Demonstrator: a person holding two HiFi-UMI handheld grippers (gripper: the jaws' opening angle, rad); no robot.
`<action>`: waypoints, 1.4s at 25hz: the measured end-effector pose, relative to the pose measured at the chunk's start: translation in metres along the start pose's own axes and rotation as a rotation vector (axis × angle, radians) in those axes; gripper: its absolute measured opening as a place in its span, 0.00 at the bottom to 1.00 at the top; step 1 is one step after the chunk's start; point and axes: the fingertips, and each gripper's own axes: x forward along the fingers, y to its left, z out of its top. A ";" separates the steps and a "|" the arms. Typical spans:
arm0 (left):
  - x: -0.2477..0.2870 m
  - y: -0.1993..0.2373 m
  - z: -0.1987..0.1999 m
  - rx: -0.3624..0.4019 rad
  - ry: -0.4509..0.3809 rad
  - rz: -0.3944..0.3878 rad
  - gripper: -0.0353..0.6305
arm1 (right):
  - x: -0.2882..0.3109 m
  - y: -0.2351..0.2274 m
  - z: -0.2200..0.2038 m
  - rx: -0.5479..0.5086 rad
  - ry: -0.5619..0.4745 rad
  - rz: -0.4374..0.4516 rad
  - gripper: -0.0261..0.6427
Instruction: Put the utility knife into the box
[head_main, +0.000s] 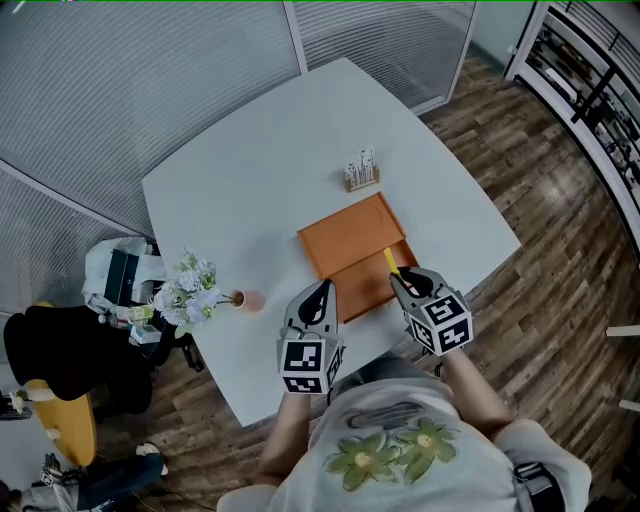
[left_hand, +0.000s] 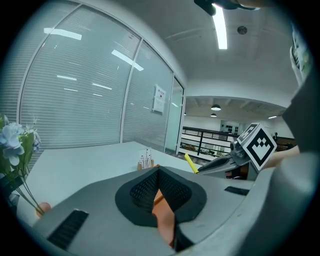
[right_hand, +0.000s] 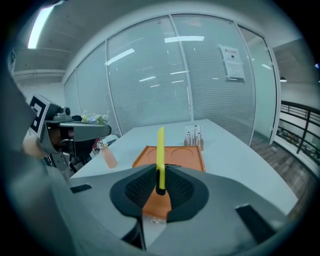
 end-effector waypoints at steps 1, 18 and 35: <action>0.001 0.000 0.000 0.000 0.002 -0.002 0.06 | 0.000 -0.001 -0.002 0.001 0.006 0.001 0.13; 0.014 0.011 -0.005 -0.012 0.027 0.012 0.06 | 0.023 -0.009 -0.031 -0.017 0.128 0.034 0.13; 0.024 0.026 -0.010 -0.014 0.042 0.026 0.06 | 0.044 -0.012 -0.049 -0.069 0.210 0.053 0.13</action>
